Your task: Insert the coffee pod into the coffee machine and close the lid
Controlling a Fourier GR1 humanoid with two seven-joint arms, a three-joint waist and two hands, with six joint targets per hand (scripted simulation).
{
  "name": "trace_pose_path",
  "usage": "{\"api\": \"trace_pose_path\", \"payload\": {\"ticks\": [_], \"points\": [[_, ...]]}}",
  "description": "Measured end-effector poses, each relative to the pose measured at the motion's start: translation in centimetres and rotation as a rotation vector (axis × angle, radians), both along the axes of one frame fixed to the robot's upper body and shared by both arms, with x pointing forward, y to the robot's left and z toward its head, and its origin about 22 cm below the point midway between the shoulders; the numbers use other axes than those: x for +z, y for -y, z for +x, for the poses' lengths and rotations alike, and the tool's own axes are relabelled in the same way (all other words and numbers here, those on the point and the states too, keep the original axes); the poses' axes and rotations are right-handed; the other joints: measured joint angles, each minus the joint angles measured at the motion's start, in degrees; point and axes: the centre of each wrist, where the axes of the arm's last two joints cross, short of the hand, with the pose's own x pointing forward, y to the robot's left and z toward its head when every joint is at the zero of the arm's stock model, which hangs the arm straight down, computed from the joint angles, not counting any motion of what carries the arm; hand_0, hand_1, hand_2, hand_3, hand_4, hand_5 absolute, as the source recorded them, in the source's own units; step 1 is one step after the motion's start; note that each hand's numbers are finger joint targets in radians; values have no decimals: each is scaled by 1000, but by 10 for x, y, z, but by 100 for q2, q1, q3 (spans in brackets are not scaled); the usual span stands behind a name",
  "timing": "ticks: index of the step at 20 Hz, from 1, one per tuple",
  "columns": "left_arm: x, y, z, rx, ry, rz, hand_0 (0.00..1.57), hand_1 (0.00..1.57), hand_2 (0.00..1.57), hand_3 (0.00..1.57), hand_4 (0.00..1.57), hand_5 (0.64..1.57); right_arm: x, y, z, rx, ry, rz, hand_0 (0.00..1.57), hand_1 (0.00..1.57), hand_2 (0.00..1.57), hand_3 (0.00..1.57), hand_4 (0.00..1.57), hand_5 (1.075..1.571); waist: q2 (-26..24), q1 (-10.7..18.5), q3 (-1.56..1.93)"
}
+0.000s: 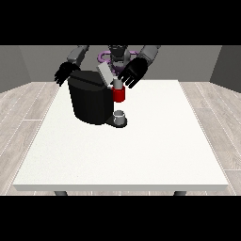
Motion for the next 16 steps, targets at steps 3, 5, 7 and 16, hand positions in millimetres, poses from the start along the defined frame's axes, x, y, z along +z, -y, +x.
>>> {"api": "trace_pose_path", "payload": {"ticks": [3,5,7,16], "points": [[2,-3,0,-11,7,3,1190,1190,1269,1201,515,1571,-2,-2,-2,-9,4,3,0,0,0,0,448,1571,44,28,-1],[3,-2,0,-14,5,3,1186,1186,1269,1202,515,1571,-1,3,0,-22,4,13,0,0,0,0,448,1571,59,62,0],[4,-5,0,-7,16,2,1164,1164,1239,1182,492,1571,-1,4,0,-14,22,13,0,0,0,0,433,1571,133,33,1],[-3,0,1,-10,-13,7,1220,1220,1266,1167,481,1571,-2,10,-1,-24,-5,3,0,0,0,0,364,1571,71,63,5]]}}
